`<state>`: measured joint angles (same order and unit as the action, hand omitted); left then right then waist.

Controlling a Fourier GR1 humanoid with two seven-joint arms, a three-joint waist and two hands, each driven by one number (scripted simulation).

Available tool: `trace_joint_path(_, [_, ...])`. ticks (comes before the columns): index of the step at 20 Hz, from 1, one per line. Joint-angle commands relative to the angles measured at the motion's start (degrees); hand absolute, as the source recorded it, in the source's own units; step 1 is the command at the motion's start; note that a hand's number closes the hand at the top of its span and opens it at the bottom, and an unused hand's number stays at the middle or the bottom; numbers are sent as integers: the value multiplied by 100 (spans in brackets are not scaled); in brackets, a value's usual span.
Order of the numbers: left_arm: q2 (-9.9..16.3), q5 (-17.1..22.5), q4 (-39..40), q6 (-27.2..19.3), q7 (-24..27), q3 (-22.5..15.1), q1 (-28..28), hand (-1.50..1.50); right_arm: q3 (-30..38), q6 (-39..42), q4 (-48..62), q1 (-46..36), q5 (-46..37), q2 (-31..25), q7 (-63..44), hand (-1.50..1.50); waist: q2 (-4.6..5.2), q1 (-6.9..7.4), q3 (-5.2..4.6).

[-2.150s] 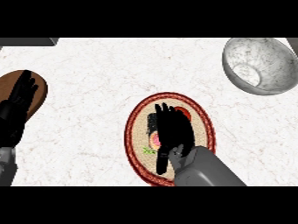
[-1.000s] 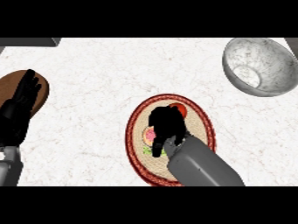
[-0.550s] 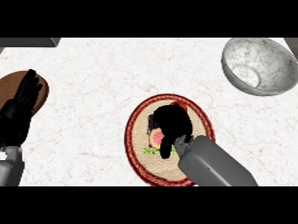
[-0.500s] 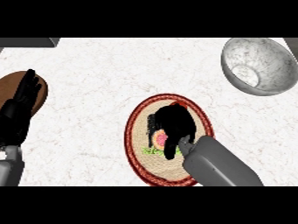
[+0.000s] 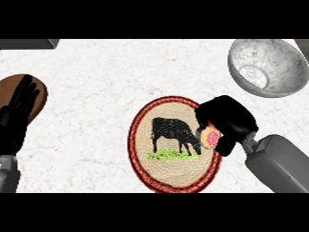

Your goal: Pick the cupcake from the placemat and place it in the bowl

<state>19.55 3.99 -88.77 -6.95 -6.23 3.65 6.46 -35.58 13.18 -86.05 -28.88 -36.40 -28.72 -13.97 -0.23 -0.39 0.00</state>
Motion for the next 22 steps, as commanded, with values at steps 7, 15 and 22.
trace_joint_path(7, [-81, -88, -89, -92, -4, 35, -214, 0, 2138, -538, -2070, 72, 723, -834, -267, 150, -53, -139, 1])
trace_joint_path(15, [-116, -115, -395, 87, -131, 31, -252, 0, 3637, -2, -1784, 150, 1566, -1019, -95, 150, 14, 57, 0])
trace_joint_path(22, [-185, -157, 21, 223, 52, 117, 17, 0, 3773, -166, 56, -578, 1437, -512, 746, 150, 39, 121, 0])
